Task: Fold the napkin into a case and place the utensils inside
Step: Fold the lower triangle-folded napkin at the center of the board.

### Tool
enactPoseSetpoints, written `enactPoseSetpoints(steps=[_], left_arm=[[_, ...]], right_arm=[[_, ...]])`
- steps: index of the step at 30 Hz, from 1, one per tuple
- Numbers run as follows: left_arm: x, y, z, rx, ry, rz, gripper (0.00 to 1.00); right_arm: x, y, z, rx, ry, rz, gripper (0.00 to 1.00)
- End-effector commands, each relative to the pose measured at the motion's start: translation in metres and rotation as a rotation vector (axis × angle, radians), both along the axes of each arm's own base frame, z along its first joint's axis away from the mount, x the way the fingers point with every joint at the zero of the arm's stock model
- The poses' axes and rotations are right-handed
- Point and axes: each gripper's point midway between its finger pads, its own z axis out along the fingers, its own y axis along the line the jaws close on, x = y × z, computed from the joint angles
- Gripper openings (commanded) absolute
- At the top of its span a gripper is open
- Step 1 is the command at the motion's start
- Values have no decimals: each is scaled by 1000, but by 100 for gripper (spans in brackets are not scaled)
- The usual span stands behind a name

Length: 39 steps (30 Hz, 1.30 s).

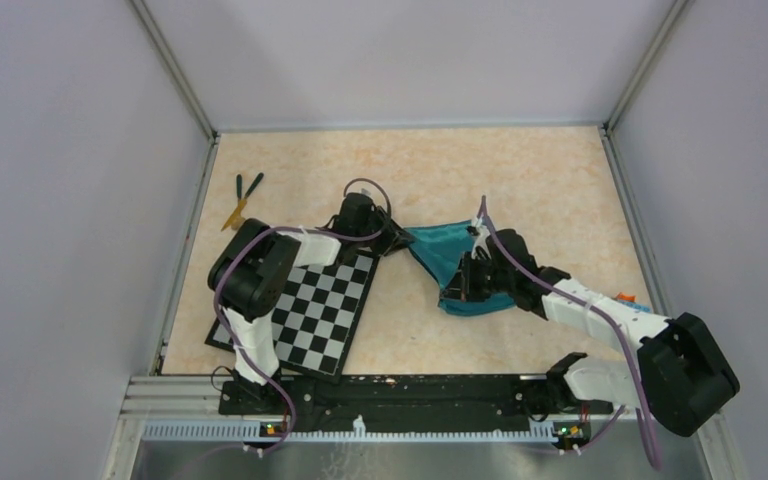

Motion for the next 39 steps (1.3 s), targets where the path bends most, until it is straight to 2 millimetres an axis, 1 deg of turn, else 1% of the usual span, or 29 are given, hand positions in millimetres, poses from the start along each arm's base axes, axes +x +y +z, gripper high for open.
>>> enactPoseSetpoints(steps=[1,4,6,10,13,15,18,20,21,24,27,28,30,33,39], left_arm=[[19,-1,11,62,-94,-6,29],[23,-2,15,92,-120,-26,17],[26,1,20,138,-142,-35,14],[24,19,22,281,-153,-35,8],[17,36,22,391,-134,-8,7],[17,48,25,471,-144,38,6],[16,49,36,542,-168,77,5],[18,43,43,581,-183,97,2],[13,38,43,624,-179,95,0],[13,27,47,727,-180,118,1],[14,13,50,770,-184,134,0],[13,7,45,789,-177,129,0],[14,-3,48,819,-179,143,0],[16,-22,53,840,-192,141,0],[21,-43,44,831,-182,114,0]], right_arm=[[2,6,16,62,-53,40,0],[-6,9,16,79,-53,84,0],[-12,11,15,94,-46,125,0],[-26,17,13,136,-15,191,0],[-33,23,14,189,-2,229,0],[-38,26,13,227,9,249,0],[-46,28,5,258,54,258,0],[-51,25,-7,246,98,248,0],[-53,22,-13,234,119,234,0],[-57,11,-29,202,181,185,0],[-60,-3,-48,114,215,133,0],[-61,-8,-52,91,219,116,0],[-61,-16,-59,52,226,89,0],[-59,-25,-61,9,220,48,0],[-53,-44,-60,-56,194,-18,0]])
